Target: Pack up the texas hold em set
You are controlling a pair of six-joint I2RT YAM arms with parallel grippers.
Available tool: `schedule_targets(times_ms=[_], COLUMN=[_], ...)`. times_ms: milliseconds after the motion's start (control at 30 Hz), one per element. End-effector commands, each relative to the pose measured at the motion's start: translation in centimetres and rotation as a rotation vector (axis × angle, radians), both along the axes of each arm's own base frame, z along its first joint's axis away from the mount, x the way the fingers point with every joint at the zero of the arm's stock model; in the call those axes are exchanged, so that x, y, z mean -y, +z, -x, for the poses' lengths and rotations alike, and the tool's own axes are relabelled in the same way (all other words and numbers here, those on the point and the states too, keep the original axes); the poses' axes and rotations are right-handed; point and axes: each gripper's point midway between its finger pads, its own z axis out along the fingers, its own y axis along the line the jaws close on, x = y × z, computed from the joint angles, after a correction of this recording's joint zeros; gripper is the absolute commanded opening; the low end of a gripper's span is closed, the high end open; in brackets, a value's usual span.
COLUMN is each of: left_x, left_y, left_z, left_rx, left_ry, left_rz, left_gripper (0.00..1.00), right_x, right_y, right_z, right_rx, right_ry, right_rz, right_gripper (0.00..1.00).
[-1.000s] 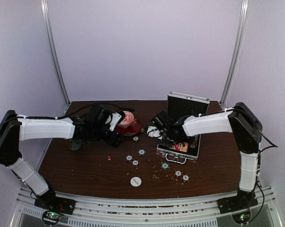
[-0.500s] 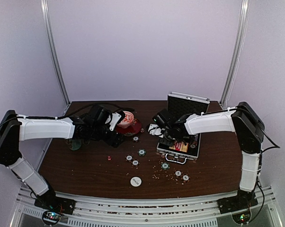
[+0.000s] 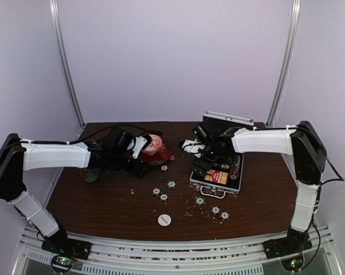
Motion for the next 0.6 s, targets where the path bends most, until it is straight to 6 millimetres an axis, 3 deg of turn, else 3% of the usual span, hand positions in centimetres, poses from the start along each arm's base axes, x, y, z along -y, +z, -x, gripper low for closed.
schedule_targets(times_ms=[0,233,567], left_x=[0.5,0.4,0.6], left_y=[1.6,1.4,1.2], left_z=[-0.7,-0.7,-0.6], left_rx=[0.036,0.036,0.031], left_ry=[0.004,0.004,-0.002], left_rz=[0.049,0.044,0.049], left_gripper=[0.81,0.81,0.81], right_x=[-1.1,-0.6,0.2], right_y=[-1.9,-3.2,-2.5], right_z=[0.5,0.4,1.0], right_rx=[-0.081,-0.098,-0.113], right_ry=[0.019,0.002,-0.017], right_rz=[0.004,0.046,0.058], right_gripper=[1.0,0.99,0.95])
